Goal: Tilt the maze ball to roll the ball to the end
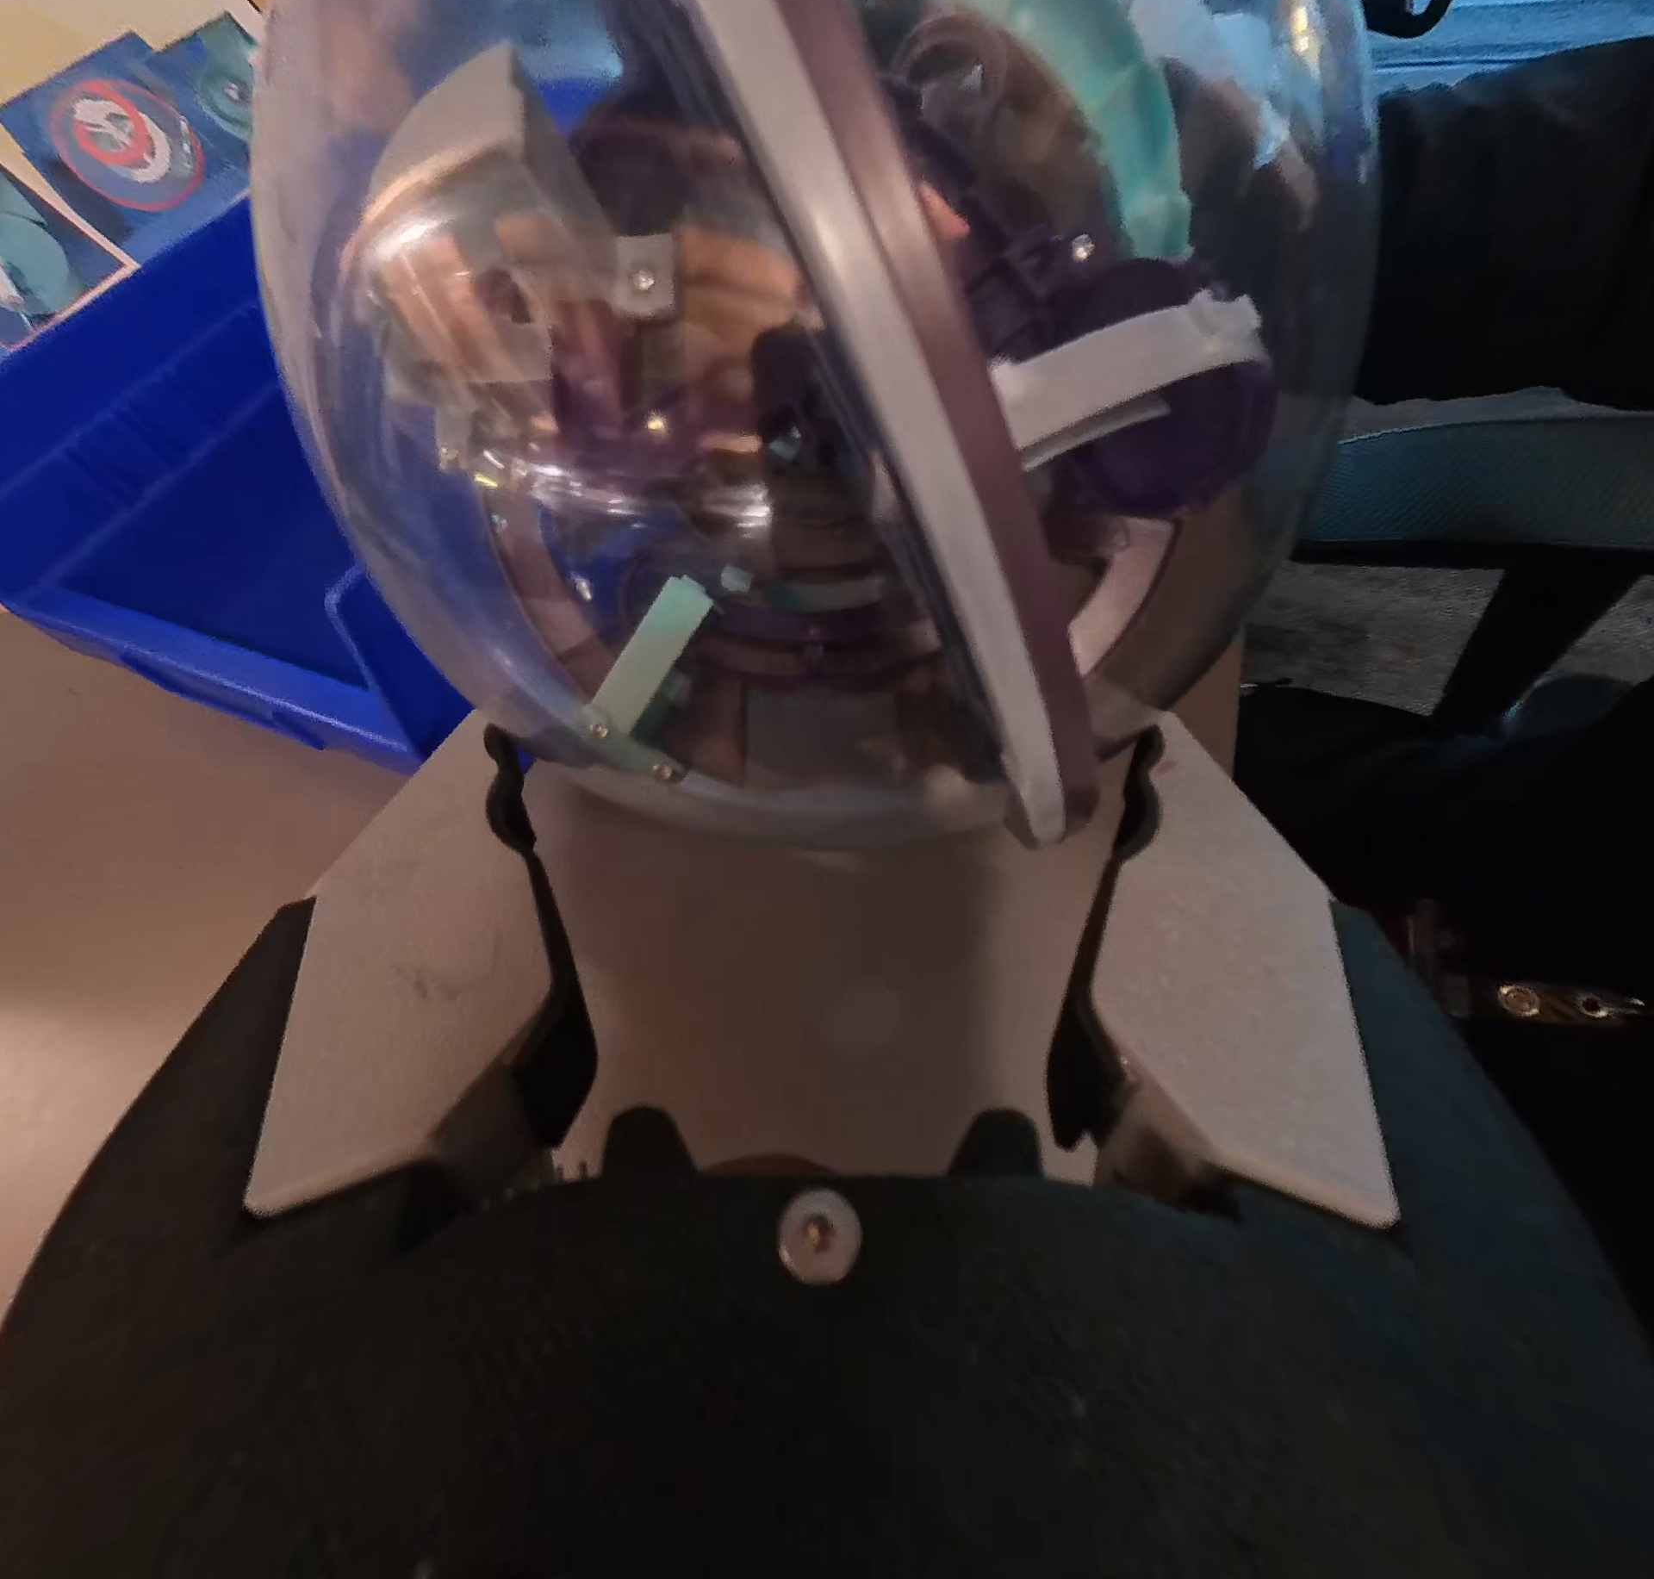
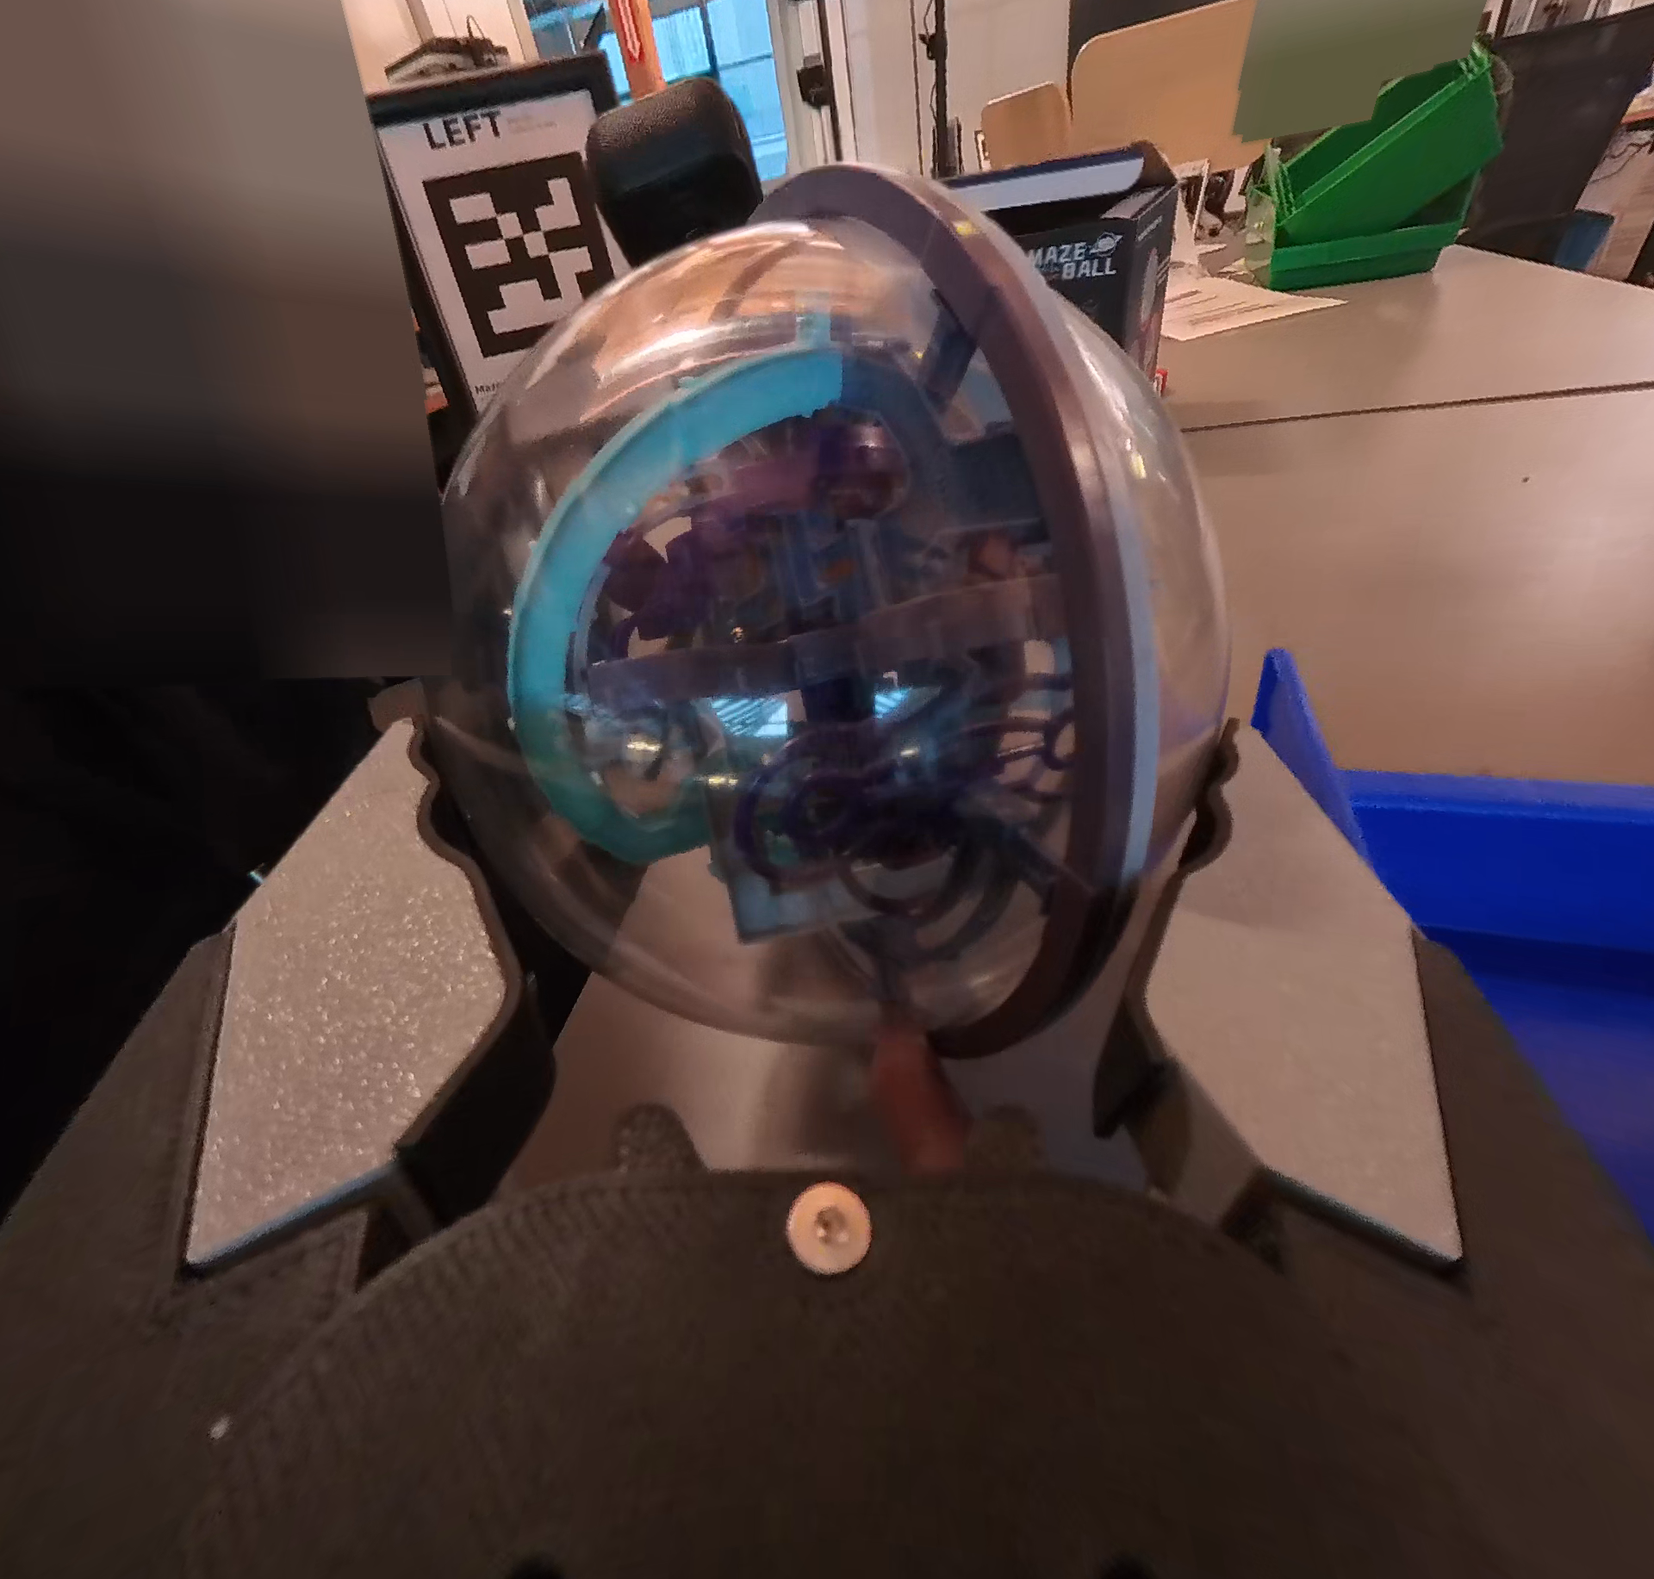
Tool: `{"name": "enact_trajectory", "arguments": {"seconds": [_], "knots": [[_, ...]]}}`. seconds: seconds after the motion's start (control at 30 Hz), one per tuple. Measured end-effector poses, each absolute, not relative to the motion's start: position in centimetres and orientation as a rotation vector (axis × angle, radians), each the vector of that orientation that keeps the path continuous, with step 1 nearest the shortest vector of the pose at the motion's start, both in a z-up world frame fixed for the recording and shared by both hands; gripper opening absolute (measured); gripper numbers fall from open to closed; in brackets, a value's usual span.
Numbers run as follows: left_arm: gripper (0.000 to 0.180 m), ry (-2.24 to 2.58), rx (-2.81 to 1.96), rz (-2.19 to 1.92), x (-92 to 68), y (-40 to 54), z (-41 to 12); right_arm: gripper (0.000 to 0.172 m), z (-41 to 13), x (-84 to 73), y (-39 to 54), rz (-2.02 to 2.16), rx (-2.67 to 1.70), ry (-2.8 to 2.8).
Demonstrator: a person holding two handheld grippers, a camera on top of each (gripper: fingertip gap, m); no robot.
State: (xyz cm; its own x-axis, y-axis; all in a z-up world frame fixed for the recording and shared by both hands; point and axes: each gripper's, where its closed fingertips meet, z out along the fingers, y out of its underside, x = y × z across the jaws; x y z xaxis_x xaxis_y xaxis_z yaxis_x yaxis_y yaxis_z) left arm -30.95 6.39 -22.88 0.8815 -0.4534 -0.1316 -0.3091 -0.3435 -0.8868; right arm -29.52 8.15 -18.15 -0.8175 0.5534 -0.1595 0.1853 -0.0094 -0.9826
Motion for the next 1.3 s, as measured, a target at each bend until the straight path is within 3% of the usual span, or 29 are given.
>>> {"name": "enact_trajectory", "arguments": {"seconds": [1.3], "knots": [[0.131,0.582,-1.953,-0.099,-30.92,6.43,-22.55,0.156,-17.73,-29.19,8.05,1.853,-0.711,-2.010]]}}
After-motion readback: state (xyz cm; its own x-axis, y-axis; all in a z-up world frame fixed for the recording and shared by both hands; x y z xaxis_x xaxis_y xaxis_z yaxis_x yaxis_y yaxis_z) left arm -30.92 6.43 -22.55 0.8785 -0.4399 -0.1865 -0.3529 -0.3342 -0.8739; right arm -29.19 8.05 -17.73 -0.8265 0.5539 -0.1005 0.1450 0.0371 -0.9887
